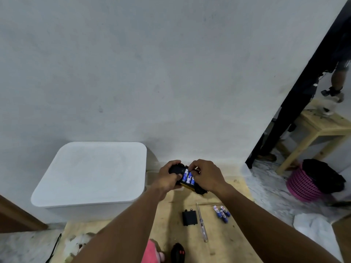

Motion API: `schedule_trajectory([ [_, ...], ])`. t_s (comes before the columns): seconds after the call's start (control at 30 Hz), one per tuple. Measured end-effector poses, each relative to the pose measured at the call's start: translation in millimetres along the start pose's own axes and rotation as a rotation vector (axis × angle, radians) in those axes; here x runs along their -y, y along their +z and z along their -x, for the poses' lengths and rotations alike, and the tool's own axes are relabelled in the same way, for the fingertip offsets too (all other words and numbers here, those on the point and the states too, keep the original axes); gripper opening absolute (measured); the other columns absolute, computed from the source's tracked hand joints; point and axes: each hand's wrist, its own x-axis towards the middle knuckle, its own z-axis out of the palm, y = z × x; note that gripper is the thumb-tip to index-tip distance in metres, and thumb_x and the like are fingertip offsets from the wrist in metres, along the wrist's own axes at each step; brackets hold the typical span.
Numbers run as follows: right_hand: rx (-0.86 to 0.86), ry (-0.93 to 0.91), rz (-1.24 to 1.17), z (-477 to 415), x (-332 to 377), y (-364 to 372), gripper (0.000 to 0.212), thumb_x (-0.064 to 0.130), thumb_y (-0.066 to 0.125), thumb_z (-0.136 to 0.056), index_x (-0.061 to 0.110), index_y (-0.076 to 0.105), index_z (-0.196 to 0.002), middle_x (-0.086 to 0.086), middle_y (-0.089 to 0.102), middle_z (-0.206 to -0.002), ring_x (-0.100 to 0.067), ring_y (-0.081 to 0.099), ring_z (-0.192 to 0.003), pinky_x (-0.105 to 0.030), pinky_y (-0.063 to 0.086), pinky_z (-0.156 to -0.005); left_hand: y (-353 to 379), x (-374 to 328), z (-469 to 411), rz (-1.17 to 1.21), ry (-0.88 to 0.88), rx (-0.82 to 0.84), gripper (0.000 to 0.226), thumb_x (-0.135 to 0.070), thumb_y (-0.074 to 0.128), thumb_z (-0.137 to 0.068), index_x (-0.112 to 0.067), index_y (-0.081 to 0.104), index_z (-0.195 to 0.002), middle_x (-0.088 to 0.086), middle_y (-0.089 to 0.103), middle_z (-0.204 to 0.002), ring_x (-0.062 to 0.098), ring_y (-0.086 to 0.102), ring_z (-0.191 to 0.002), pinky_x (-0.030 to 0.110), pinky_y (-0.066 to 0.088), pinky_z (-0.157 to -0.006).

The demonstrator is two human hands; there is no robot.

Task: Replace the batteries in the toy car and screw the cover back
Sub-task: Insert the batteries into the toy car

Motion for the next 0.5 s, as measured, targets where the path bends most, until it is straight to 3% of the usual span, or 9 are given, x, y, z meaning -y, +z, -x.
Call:
schedule_trajectory([
  [0.13, 0.106, -0.015, -0.128, 0.3, -1.6, -2.3, 0.029, 0.032, 0.068, -0.08, 0.041, 0.058, -0.105, 0.018, 0.066, -0.108, -0.008, 0.064, -0.093, -0.03, 0.051, -0.078, -2.8, -1.4, -1.2, -0.01, 0.007, 0.029, 0.053, 0.011, 0.052, -0.089, -0.031, 0.061, -0.119, 0.006, 0.057, -0.123, 0.024, 0.067, -0.092, 0.031, 0.06, -0.065],
  [0.23, 0.217, 0.015, -0.306, -1.7, -3.4, -2.6, 0.054, 0.038, 0.08, -0.069, 0.045, 0.05, -0.114, 0.009, 0.068, -0.108, -0.015, 0.07, -0.085, -0.034, 0.058, -0.079, -3.4, -3.9, -1.5, -0.033, -0.007, 0.048, 0.055, 0.007, 0.055, -0.09, -0.036, 0.057, -0.123, 0.007, 0.061, -0.118, 0.026, 0.071, -0.085, 0.032, 0.06, -0.062],
  [0.33, 0.246, 0.047, -0.4, -4.5, -3.8, -1.2, 0.07, 0.032, 0.086, -0.07, 0.042, 0.046, -0.126, -0.001, 0.069, -0.105, -0.02, 0.07, -0.084, -0.033, 0.058, -0.079, -3.3, -3.7, -2.0, -0.071, -0.016, 0.043, 0.057, -0.001, 0.06, -0.09, -0.04, 0.045, -0.129, 0.013, 0.062, -0.117, 0.028, 0.072, -0.088, 0.035, 0.061, -0.067],
  [0.5, 0.226, 0.13, -0.537, -4.3, -8.2, -3.5, 0.065, 0.025, 0.083, -0.078, 0.042, 0.048, -0.131, -0.008, 0.061, -0.105, -0.022, 0.068, -0.091, -0.029, 0.055, -0.055, -3.5, -4.2, -4.1, -0.063, -0.042, 0.053, 0.065, -0.001, 0.063, -0.085, -0.038, 0.042, -0.134, 0.009, 0.065, -0.116, 0.025, 0.071, -0.095, 0.043, 0.059, -0.082],
])
